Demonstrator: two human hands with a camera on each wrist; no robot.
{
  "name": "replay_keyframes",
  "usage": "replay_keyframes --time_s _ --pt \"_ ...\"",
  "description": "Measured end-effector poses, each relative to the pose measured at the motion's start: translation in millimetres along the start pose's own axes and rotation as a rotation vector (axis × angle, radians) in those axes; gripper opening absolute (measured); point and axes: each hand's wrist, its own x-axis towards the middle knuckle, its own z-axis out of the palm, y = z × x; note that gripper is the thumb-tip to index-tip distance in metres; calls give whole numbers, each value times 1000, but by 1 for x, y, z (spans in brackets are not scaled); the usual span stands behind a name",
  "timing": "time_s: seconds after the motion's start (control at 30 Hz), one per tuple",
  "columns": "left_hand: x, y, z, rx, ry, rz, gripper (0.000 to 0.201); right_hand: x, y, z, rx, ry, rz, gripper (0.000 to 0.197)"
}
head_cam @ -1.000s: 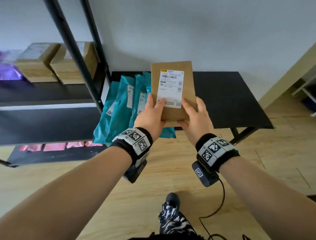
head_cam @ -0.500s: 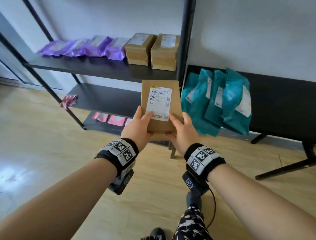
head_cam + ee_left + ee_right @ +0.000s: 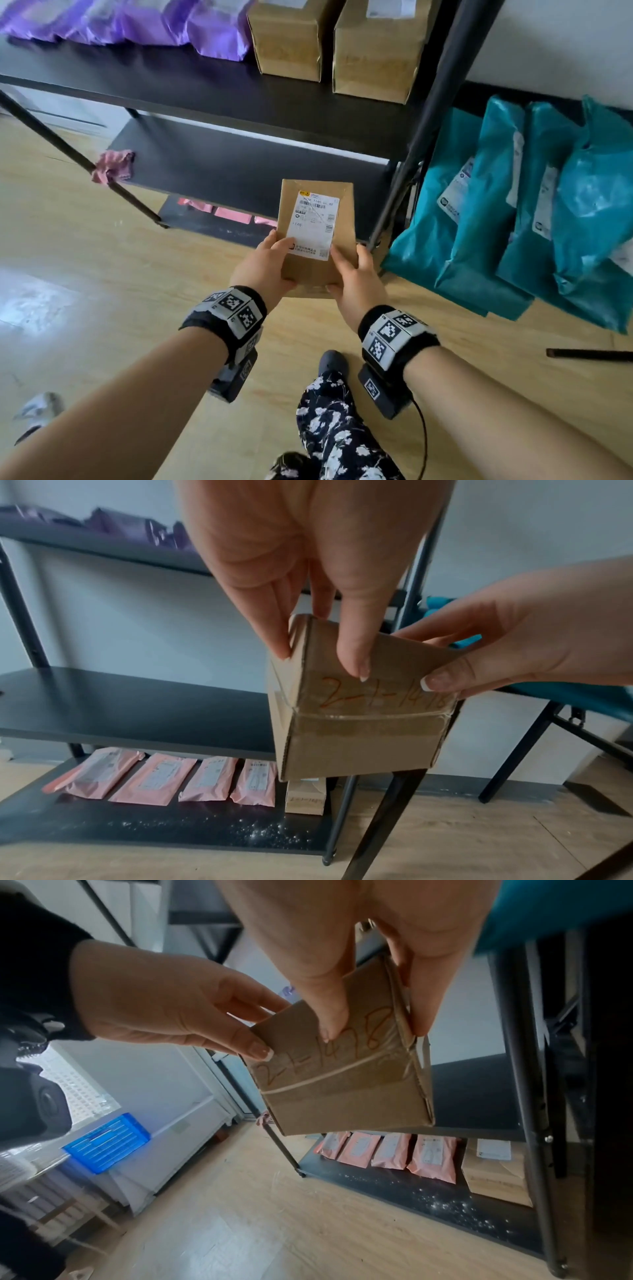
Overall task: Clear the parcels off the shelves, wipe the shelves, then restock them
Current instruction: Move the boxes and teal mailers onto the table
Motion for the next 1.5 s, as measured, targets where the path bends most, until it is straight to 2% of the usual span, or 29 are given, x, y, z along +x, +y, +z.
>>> replay_keyframes --time_s 0.1,0.27,0.43,0.6,0.73,0.8,0.87,1.0,1.03,1.27,1.4,1.5 --pt "52 -7 13 28 -37 -3 77 47 11 21 46 -20 78 66" --pt "134 -28 55 30 -69 24 74 116 35 67 133 42 181 67" --pt "207 -49 98 14 -57 140 73 177 67 117 195 199 236 66" --pt "258 -53 122 24 -16 239 71 219 91 140 127 371 235 66" --pt "289 -41 126 101 57 344 72 252 97 137 -79 594 255 65" --pt "306 -32 126 87 81 370 67 271 98 132 -143 652 255 57" --pt "330 -21 127 181 76 396 66 287 103 122 -262 696 264 53" --pt "379 -6 124 141 71 361 57 314 109 98 -321 471 282 56" --pt "387 -2 123 148 75 363 55 321 110 92 -326 453 305 56" --pt "418 10 116 205 71 354 56 350 112 80 -276 523 320 53" --pt "415 10 116 279 78 411 64 348 113 82 -236 543 307 55" --pt "415 7 119 276 83 419 63 346 115 81 -221 522 291 57"
